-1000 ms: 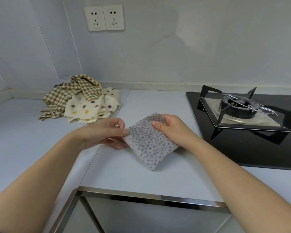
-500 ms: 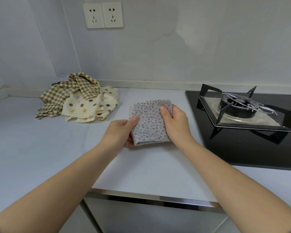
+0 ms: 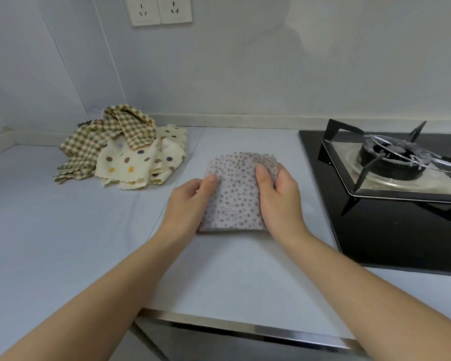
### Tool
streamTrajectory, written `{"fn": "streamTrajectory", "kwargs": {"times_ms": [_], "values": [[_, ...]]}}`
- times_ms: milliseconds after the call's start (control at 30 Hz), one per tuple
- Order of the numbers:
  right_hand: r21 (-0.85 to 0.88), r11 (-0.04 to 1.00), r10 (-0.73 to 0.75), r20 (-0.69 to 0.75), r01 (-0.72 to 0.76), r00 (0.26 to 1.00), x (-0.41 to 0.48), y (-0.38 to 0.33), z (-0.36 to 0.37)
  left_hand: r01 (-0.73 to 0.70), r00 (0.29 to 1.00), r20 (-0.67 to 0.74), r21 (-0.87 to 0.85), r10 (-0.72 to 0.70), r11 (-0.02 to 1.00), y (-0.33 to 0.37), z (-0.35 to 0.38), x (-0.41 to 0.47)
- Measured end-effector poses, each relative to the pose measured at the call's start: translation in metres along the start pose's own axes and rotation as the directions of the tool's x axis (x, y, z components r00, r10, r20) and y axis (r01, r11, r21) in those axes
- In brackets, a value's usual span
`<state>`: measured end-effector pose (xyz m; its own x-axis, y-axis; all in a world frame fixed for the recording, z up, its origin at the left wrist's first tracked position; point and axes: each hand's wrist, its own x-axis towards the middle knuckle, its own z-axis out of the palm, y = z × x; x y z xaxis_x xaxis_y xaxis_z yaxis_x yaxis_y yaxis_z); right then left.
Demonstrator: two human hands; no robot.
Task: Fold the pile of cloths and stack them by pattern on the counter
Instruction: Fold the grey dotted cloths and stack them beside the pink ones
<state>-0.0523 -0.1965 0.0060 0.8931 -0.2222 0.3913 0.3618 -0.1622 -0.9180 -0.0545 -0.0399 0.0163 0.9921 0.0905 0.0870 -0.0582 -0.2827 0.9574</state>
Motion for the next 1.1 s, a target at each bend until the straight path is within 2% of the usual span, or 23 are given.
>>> {"fn": "streamTrajectory", "kwargs": {"times_ms": [100,200,267,367,467,600,667,733,767,800,867,900,933,1000,1100], "values": [[0.033,0.997,0.069,0.065,-0.071,0.995,0.000,0.002,-0.002,0.067,0.997,-0.017,-0.139,-0.070,0.988,0.006,0.004,0.010],[0.046,0.993,0.105,0.057,-0.107,0.993,0.005,0.002,-0.008,0.067,0.993,-0.090,-0.158,-0.082,0.985,0.020,0.013,0.023],[0.058,0.985,0.158,0.043,-0.160,0.987,0.011,0.001,-0.015,0.067,0.993,-0.090,-0.139,-0.080,0.988,0.036,0.018,0.030],[0.140,0.953,0.258,0.101,-0.270,0.961,0.024,-0.008,-0.024,0.031,0.999,-0.042,-0.073,-0.034,0.997,0.066,0.022,0.039],[0.185,0.924,0.312,0.137,-0.334,0.940,0.041,-0.035,-0.039,0.034,0.998,-0.053,-0.028,-0.035,0.999,0.101,0.024,0.048],[0.124,0.922,0.340,0.194,-0.366,0.920,0.062,-0.084,-0.070,0.105,0.991,-0.070,-0.125,-0.115,0.987,0.148,0.035,0.054],[0.080,0.932,0.338,0.159,-0.354,0.927,0.071,-0.110,-0.090,0.124,0.980,-0.143,-0.124,-0.141,0.985,0.173,0.047,0.052],[-0.008,0.960,0.279,0.104,-0.280,0.955,0.077,-0.134,-0.111,0.210,0.959,-0.170,-0.116,-0.227,0.971,0.195,0.058,0.043],[-0.046,0.970,0.241,0.097,-0.238,0.966,0.080,-0.147,-0.126,0.302,0.941,-0.117,-0.129,-0.317,0.945,0.207,0.065,0.038],[-0.069,0.977,0.207,0.110,-0.201,0.972,0.082,-0.160,-0.139,0.431,0.900,-0.001,-0.161,-0.437,0.888,0.219,0.072,0.032],[-0.128,0.985,0.133,0.173,-0.112,0.976,0.083,-0.181,-0.167,0.681,0.725,0.347,-0.235,-0.595,0.693,0.240,0.085,0.019],[-0.174,0.983,0.091,0.221,-0.052,0.971,0.083,-0.188,-0.181,0.750,0.647,0.498,-0.278,-0.578,0.600,0.249,0.091,0.014],[-0.239,0.970,0.031,0.286,0.040,0.958,0.082,-0.195,-0.208,0.774,0.613,0.595,-0.320,-0.520,0.546,0.264,0.108,0.004],[-0.352,0.917,-0.024,0.423,0.189,0.906,0.078,-0.196,-0.235,0.756,0.628,0.651,-0.383,-0.425,0.531,0.281,0.124,-0.008],[-0.497,0.806,-0.003,0.540,0.321,0.842,0.063,-0.200,-0.303,0.723,0.673,0.623,-0.439,-0.399,0.534,0.315,0.170,-0.040]]}}
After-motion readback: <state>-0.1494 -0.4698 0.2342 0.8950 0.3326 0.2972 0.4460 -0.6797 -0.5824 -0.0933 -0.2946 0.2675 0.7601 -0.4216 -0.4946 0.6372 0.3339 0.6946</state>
